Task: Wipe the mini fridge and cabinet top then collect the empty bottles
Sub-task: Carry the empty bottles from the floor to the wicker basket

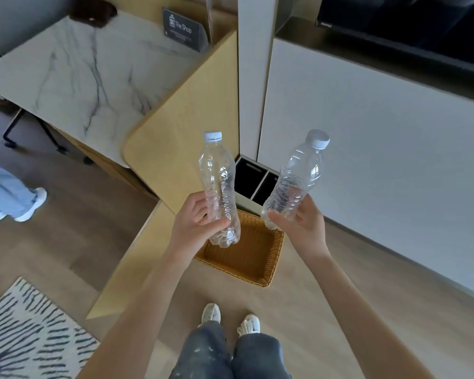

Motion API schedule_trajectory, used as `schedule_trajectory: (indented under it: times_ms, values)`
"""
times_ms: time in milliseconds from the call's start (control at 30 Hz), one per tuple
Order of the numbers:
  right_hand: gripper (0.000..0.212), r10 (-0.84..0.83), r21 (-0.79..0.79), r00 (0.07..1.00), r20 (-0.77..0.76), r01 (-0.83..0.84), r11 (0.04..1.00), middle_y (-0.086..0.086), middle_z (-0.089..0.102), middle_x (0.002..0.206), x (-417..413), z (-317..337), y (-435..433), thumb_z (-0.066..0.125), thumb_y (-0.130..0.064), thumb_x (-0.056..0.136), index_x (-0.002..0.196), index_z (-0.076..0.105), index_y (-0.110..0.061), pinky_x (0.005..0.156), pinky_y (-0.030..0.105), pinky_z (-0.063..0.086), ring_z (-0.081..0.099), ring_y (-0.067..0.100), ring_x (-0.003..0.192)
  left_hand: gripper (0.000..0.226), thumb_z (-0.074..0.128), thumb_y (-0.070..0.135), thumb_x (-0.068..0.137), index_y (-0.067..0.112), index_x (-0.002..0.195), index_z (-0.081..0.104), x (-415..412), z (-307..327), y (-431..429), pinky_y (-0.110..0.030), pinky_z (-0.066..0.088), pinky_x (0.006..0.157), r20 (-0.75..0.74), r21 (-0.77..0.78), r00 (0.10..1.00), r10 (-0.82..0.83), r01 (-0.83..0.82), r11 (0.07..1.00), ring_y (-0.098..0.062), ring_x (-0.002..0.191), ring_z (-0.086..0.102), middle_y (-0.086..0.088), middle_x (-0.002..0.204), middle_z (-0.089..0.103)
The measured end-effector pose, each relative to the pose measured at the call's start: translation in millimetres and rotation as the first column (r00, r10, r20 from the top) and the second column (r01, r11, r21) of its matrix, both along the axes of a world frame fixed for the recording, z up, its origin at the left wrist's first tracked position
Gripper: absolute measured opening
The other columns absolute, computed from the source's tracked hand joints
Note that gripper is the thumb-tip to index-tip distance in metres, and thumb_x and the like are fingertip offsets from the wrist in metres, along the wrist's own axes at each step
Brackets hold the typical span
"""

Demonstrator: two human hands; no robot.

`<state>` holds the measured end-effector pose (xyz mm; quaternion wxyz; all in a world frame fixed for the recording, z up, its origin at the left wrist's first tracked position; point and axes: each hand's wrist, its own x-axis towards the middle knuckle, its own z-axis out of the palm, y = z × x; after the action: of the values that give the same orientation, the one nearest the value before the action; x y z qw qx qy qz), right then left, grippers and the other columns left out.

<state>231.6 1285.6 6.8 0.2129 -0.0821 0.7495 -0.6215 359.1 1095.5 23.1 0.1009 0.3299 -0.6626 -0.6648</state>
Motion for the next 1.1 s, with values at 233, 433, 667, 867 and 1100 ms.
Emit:
schedule_trajectory:
  times_ms: [233, 433, 667, 867, 1100]
  values:
    - [0.059, 0.032, 0.066, 0.999, 0.009, -0.032, 0.997, -0.015, 0.071, 0.112, -12.6, -38.1, -24.5, 0.088, -0.020, 0.073, 0.123, 0.060, -0.028, 0.079, 0.012, 0.052, 0.066, 0.006, 0.108, 0.062, 0.085, 0.000, 0.070, 0.016, 0.122, 0.055, -15.7, -35.1, -23.8, -0.013, 0.049, 0.087, 0.028, 0.021, 0.999, -0.042, 0.042, 0.999, 0.002, 0.110, 0.064, 0.007, 0.117, 0.069]
    - [0.055, 0.046, 0.147, 0.999, 0.025, -0.049, 0.988, -0.013, 0.071, 0.111, -25.0, -129.9, -60.7, 0.088, -0.024, 0.073, 0.120, 0.062, -0.025, 0.091, 0.027, 0.056, 0.068, 0.005, 0.104, 0.063, 0.089, 0.013, 0.067, 0.025, 0.119, 0.056, -38.6, -135.8, -67.7, -0.031, 0.047, 0.103, 0.097, 0.000, 0.990, -0.107, 0.107, 0.994, -0.006, 0.116, 0.062, 0.007, 0.120, 0.067]
    - [0.056, 0.054, 0.189, 0.997, 0.054, -0.064, 0.980, -0.020, 0.070, 0.106, -40.7, -347.4, -107.1, 0.089, -0.020, 0.072, 0.119, 0.061, -0.030, 0.099, 0.035, 0.052, 0.066, 0.001, 0.103, 0.061, 0.088, 0.006, 0.070, 0.030, 0.115, 0.054, -68.0, -359.0, -113.4, -0.022, 0.046, 0.104, 0.162, 0.001, 0.973, -0.164, 0.166, 0.986, 0.005, 0.113, 0.058, 0.014, 0.119, 0.063]
    - [0.057, 0.062, 0.224, 0.996, 0.063, -0.074, 0.972, -0.021, 0.069, 0.110, -56.0, -557.6, -130.3, 0.089, -0.025, 0.071, 0.120, 0.060, -0.030, 0.098, 0.021, 0.047, 0.062, -0.005, 0.106, 0.065, 0.088, 0.003, 0.067, 0.029, 0.114, 0.053, -87.4, -568.3, -138.2, -0.020, 0.043, 0.100, 0.160, 0.035, 0.970, -0.180, 0.177, 0.984, 0.006, 0.112, 0.057, 0.014, 0.120, 0.059]
    - [0.064, 0.163, 0.215, 0.980, 0.118, -0.186, 0.959, -0.017, 0.069, 0.109, -84.9, -741.3, -144.8, 0.090, -0.018, 0.070, 0.123, 0.058, -0.032, 0.090, 0.017, 0.044, 0.062, -0.004, 0.102, 0.063, 0.088, 0.007, 0.066, 0.027, 0.114, 0.053, -120.5, -751.8, -157.7, -0.024, 0.046, 0.100, 0.149, 0.024, 0.971, -0.188, 0.187, 0.982, -0.004, 0.114, 0.058, 0.010, 0.121, 0.059]
